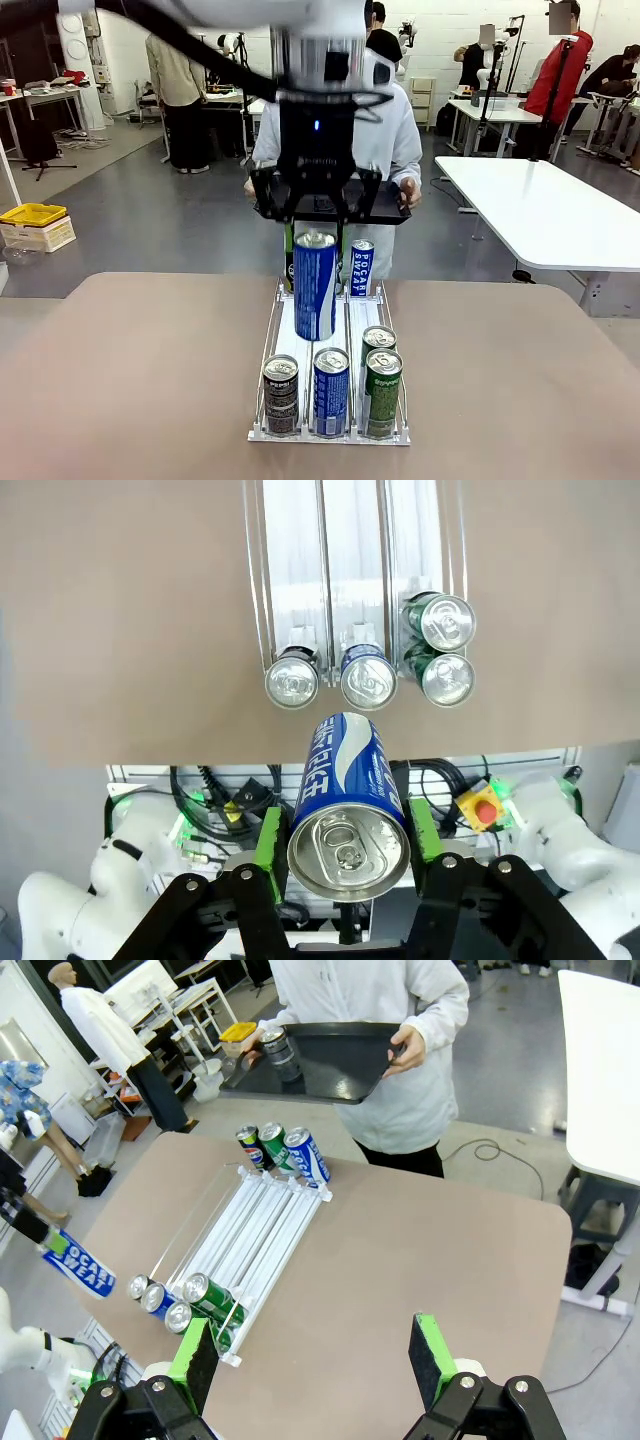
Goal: Retrieve and hand over the desired beverage to the person.
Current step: Pick up another can of the same type that the person held from the Automatic Can Dispenser.
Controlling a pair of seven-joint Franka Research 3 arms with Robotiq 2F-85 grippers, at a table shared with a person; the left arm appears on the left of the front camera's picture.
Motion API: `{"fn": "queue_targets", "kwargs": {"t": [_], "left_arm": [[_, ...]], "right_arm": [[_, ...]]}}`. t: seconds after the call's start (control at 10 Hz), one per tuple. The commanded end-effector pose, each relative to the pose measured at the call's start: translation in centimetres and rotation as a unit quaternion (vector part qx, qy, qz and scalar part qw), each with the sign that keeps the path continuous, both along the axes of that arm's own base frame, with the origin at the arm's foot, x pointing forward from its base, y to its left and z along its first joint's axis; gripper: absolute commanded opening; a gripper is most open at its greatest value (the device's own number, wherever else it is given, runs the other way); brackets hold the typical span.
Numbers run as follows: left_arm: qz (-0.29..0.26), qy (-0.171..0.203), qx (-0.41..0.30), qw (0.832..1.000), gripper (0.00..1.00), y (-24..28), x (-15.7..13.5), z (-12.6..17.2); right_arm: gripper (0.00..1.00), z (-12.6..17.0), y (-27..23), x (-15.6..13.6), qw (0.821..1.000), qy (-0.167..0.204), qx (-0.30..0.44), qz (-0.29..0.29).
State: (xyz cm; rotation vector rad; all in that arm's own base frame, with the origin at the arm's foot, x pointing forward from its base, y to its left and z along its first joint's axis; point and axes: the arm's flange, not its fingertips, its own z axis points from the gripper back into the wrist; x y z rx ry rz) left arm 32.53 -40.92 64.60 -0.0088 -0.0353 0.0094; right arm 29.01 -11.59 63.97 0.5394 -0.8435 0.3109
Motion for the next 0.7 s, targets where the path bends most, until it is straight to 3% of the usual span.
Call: {"fn": "queue_targets", "kwargs": {"t": [0.0,0.3,0.6], "left_arm": [[0.030,-0.019,0.015,0.999,0.00,-1.7,0.7,3.3],[0.038,-0.023,0.010,0.999,0.00,-3.2,-1.2,8.3],[0.038,-0.096,0.007,0.995,0.00,-3.5,-7.4,14.2]], "right_arm": [[1.00,-0.1,0.1,0.2,1.000,-0.003,0.012,0.010],[1.00,-0.1,0.1,0.2,1.000,-0.003,0.012,0.010],[1.00,-0.1,0.1,0.2,1.000,-0.003,0.012,0.010]]}}
